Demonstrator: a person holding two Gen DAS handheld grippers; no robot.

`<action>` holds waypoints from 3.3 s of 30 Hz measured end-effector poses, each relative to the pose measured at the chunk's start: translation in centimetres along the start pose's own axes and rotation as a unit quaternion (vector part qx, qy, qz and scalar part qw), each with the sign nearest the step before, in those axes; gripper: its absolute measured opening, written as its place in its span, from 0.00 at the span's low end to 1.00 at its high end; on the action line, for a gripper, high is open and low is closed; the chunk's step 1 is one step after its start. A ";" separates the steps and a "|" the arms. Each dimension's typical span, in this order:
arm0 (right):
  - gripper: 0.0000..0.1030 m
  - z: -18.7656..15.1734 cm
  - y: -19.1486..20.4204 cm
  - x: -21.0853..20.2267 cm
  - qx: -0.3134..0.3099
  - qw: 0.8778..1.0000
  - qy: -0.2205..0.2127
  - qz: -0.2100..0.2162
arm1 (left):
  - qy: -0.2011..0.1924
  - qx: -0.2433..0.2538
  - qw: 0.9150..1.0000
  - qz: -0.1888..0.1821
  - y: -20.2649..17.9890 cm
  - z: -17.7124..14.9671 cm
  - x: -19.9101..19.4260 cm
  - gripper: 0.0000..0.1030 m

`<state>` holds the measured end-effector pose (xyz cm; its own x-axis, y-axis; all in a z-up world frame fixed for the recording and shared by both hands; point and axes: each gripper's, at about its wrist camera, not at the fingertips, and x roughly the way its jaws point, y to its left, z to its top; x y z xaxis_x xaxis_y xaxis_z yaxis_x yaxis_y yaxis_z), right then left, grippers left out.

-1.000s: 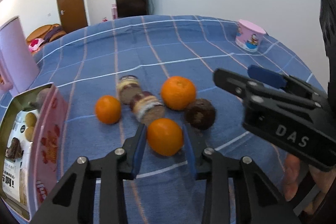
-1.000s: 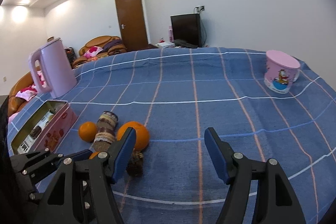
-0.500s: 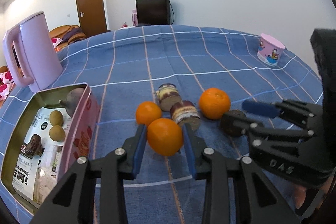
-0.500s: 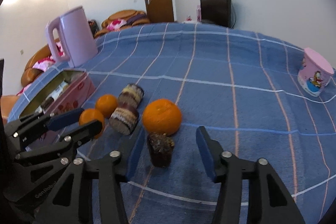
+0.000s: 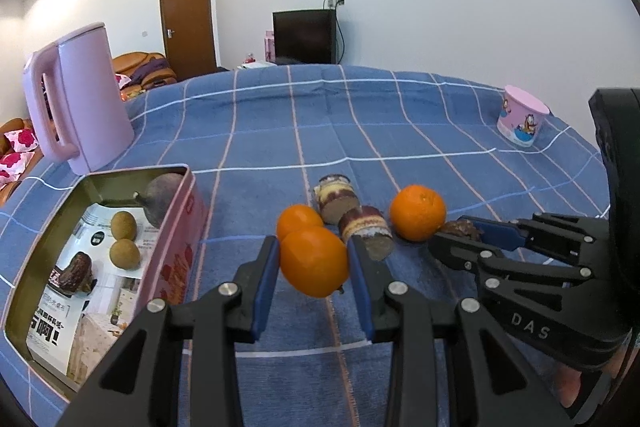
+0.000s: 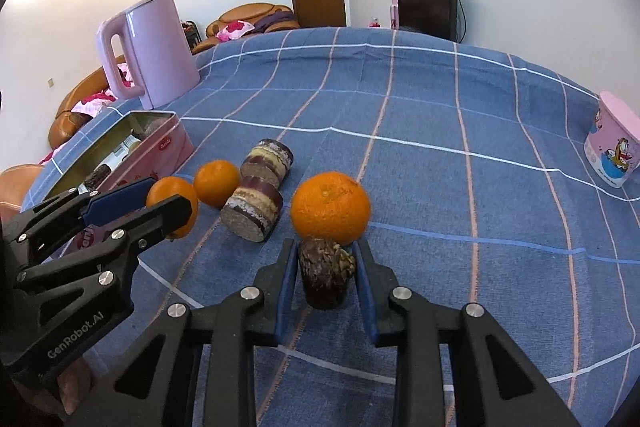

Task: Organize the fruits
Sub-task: 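Grasp a small orange with the left tool while the right tool grasps a dark brown fruit, then carry the orange with the left tool while the right tool carries the dark brown fruit to the tin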

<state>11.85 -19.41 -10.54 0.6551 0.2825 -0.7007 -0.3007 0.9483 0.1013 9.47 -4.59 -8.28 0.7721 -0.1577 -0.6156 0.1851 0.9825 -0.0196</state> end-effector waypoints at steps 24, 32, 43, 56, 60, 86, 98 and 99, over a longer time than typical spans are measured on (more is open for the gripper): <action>0.28 -0.2 1.0 -2.8 -0.018 0.997 -0.072 0.011 | -0.034 -0.002 0.999 0.017 0.0 -0.1 -1.3 0.35; 0.28 -0.5 1.0 -3.8 -0.015 0.995 -0.100 0.010 | -0.050 0.000 0.998 0.022 -0.2 -0.3 -1.9 0.35; 0.28 -0.8 1.1 -4.8 -0.017 0.992 -0.127 0.003 | -0.068 0.004 0.997 0.029 -0.3 -0.4 -2.6 0.35; 0.28 -1.2 1.1 -6.3 -0.019 0.986 -0.164 -0.003 | -0.089 0.010 0.995 0.038 -0.5 -0.5 -3.3 0.35; 0.28 -1.3 1.2 -6.6 -0.021 0.985 -0.171 -0.005 | -0.095 0.012 0.995 0.042 -0.6 -0.6 -3.5 0.35; 0.28 -2.2 1.5 -8.4 -0.025 0.974 -0.225 -0.012 | -0.142 0.022 0.988 0.054 -1.0 -1.0 -5.1 0.35; 0.28 -2.5 1.5 -9.1 -0.025 0.969 -0.247 -0.014 | -0.178 0.030 0.981 0.072 -1.3 -1.5 -6.3 0.35; 0.28 -2.6 1.5 -9.3 -0.025 0.968 -0.251 -0.015 | -0.182 0.031 0.980 0.074 -1.3 -1.5 -6.4 0.35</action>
<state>3.52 -20.96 -5.70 0.9144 0.3015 -0.2699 -0.3011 0.9526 0.0439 3.39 -4.73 -5.48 0.9570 -0.0494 -0.2860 0.0819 0.9913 0.1030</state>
